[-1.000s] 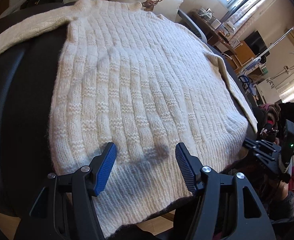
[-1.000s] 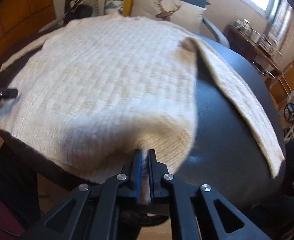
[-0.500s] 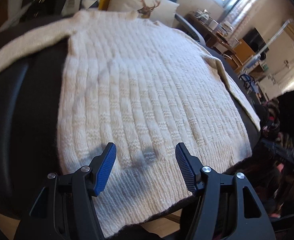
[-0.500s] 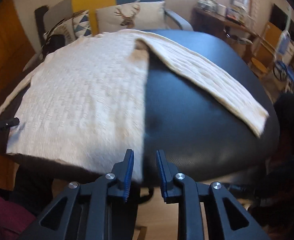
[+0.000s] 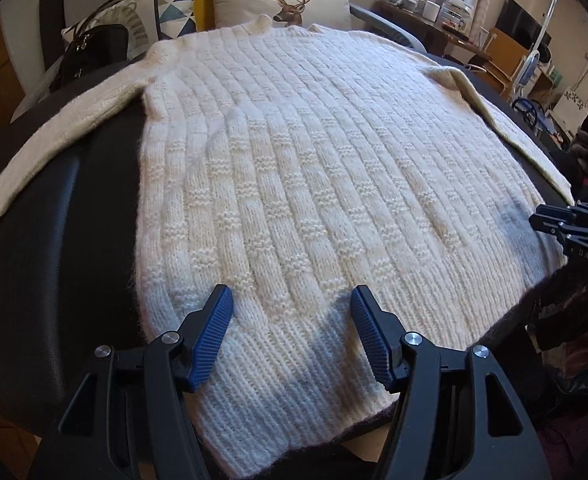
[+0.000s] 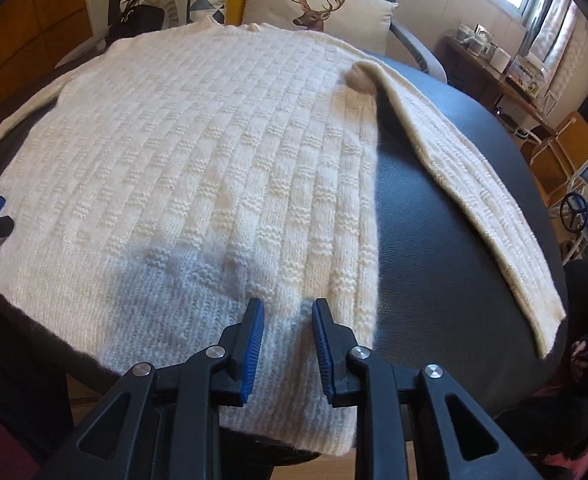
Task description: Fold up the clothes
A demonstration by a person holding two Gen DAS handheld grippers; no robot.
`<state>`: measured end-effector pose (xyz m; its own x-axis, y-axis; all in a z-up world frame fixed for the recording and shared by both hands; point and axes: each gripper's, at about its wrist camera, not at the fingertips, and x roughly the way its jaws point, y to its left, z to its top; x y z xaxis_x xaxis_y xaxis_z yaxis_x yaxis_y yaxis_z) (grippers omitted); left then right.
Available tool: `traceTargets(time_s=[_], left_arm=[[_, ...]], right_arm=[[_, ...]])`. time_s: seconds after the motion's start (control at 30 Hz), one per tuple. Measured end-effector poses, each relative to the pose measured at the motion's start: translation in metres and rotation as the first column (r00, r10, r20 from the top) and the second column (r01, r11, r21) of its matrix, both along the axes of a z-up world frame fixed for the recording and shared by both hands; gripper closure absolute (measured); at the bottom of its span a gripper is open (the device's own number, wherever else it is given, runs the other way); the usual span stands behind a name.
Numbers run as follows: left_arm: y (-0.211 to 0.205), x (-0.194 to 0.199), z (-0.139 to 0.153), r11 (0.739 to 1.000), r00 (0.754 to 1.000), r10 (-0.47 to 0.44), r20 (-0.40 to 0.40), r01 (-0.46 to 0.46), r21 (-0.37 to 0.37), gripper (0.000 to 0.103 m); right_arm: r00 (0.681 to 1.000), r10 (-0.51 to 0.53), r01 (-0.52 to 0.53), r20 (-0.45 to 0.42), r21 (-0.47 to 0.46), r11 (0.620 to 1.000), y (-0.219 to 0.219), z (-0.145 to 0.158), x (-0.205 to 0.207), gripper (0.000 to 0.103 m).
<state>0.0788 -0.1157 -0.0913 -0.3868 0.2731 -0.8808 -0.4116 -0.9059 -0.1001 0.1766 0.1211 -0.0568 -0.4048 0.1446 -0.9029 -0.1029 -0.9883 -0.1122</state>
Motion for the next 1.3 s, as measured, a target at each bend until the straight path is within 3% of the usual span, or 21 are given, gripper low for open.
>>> traceTargets(time_s=[0.2, 0.3, 0.37, 0.43, 0.47, 0.57, 0.63, 0.67, 0.73, 0.8, 0.9, 1.03, 1.17, 1.3], left_arm=[[-0.010, -0.003, 0.000, 0.998, 0.999, 0.038, 0.019, -0.039, 0.042, 0.038], [-0.011, 0.001, -0.002, 0.999, 0.999, 0.033, -0.010, -0.033, 0.009, 0.038], [-0.015, 0.001, 0.003, 0.998, 0.998, 0.052, -0.016, -0.052, 0.026, 0.038], [-0.022, -0.001, 0.012, 0.994, 0.996, 0.083, -0.019, -0.081, 0.066, 0.038], [-0.026, -0.004, 0.019, 0.991, 0.995, 0.095, -0.027, -0.092, 0.094, 0.038], [-0.030, -0.014, 0.037, 0.983, 0.992, 0.114, -0.052, -0.105, 0.153, 0.038], [-0.023, -0.024, 0.042, 0.986, 0.992, 0.108, -0.070, -0.097, 0.138, 0.038], [-0.018, -0.030, 0.044, 0.988, 0.992, 0.102, -0.080, -0.092, 0.121, 0.038], [-0.010, -0.040, 0.041, 0.992, 0.993, 0.088, -0.081, -0.081, 0.095, 0.038], [-0.003, -0.050, 0.030, 0.994, 0.995, 0.087, -0.058, -0.082, 0.073, 0.038], [0.002, -0.058, 0.017, 0.994, 0.995, 0.091, -0.027, -0.090, 0.055, 0.038], [0.004, -0.070, 0.020, 0.997, 0.996, 0.074, -0.048, -0.072, 0.042, 0.038], [0.006, -0.086, 0.041, 0.996, 0.992, 0.066, -0.104, -0.059, 0.066, 0.038], [0.014, -0.117, 0.039, 0.996, 0.989, 0.076, -0.125, -0.071, 0.047, 0.038]], right_arm=[[1.000, 0.019, -0.019, -0.008, 0.036, 0.999, -0.009, -0.002, -0.004, 0.078], [0.999, -0.038, 0.038, -0.002, 0.002, 0.999, 0.014, -0.007, 0.003, 0.076], [0.996, -0.088, 0.087, -0.014, -0.032, 0.996, 0.035, -0.004, 0.011, 0.076], [0.981, -0.184, 0.180, -0.054, -0.078, 0.981, 0.066, 0.010, 0.020, 0.076], [0.965, -0.256, 0.245, -0.062, -0.146, 0.958, 0.089, 0.014, 0.025, 0.076], [0.928, -0.357, 0.338, -0.102, -0.166, 0.926, 0.138, 0.021, 0.020, 0.075], [0.897, -0.422, 0.397, -0.128, -0.182, 0.899, 0.170, 0.026, 0.016, 0.075], [0.902, -0.415, 0.388, -0.120, -0.201, 0.900, 0.178, 0.025, 0.006, 0.075], [0.898, -0.428, 0.410, -0.101, -0.161, 0.898, 0.197, 0.012, -0.017, 0.075], [0.886, -0.463, 0.458, 0.001, -0.140, 0.878, 0.222, -0.021, -0.038, 0.077], [0.874, -0.486, 0.486, -0.021, 0.042, 0.873, 0.246, -0.029, -0.058, 0.076], [0.832, -0.554, 0.553, 0.015, 0.058, 0.831, 0.278, -0.022, -0.086, 0.076], [0.890, -0.442, 0.436, -0.115, -0.076, 0.897, 0.242, 0.009, -0.123, 0.076], [0.957, -0.265, 0.244, -0.117, -0.168, 0.955, 0.189, -0.006, -0.197, 0.076]])
